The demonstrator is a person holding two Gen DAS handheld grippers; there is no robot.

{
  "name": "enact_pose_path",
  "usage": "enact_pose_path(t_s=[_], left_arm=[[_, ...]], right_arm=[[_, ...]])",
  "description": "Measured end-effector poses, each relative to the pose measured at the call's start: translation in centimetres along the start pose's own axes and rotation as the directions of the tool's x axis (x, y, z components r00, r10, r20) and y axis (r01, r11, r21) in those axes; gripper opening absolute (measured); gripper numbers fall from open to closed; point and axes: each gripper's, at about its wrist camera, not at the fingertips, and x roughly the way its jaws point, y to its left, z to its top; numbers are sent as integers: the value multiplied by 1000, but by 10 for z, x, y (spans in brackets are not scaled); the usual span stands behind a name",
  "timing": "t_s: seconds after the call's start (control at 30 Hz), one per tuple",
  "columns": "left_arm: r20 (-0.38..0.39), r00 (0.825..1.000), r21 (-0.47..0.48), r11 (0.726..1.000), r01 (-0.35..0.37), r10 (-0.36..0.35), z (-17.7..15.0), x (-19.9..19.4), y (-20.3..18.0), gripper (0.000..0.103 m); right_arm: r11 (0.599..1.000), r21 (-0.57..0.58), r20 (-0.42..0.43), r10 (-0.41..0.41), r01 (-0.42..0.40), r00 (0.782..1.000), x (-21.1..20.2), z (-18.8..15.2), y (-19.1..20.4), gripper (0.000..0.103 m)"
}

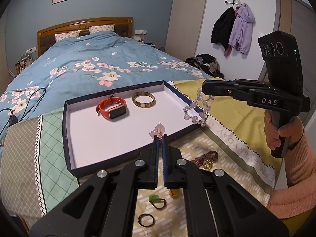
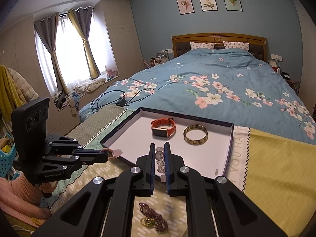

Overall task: Organize jewelry
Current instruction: 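Carry the crystal bracelet with the right tool while the left tool carries the pink pendant into the box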

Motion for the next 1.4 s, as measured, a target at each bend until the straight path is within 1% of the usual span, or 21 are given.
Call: enact_pose_path(t_s=[0.4, 0.87, 1.4], left_arm=[[5, 1000, -10, 1000, -24, 24, 11, 9, 7, 3], [-11, 999, -36, 998, -47, 47, 20, 25, 19, 3], [-73, 995, -74, 994, -78, 72, 31, 57, 46, 3]], right_arm=[[1000, 12, 7, -19, 19, 1000, 13, 10, -8, 7], [998, 35, -14, -45, 46, 999, 37, 18, -21, 7], [994, 54, -40, -97, 100, 994, 72, 28, -35, 7]])
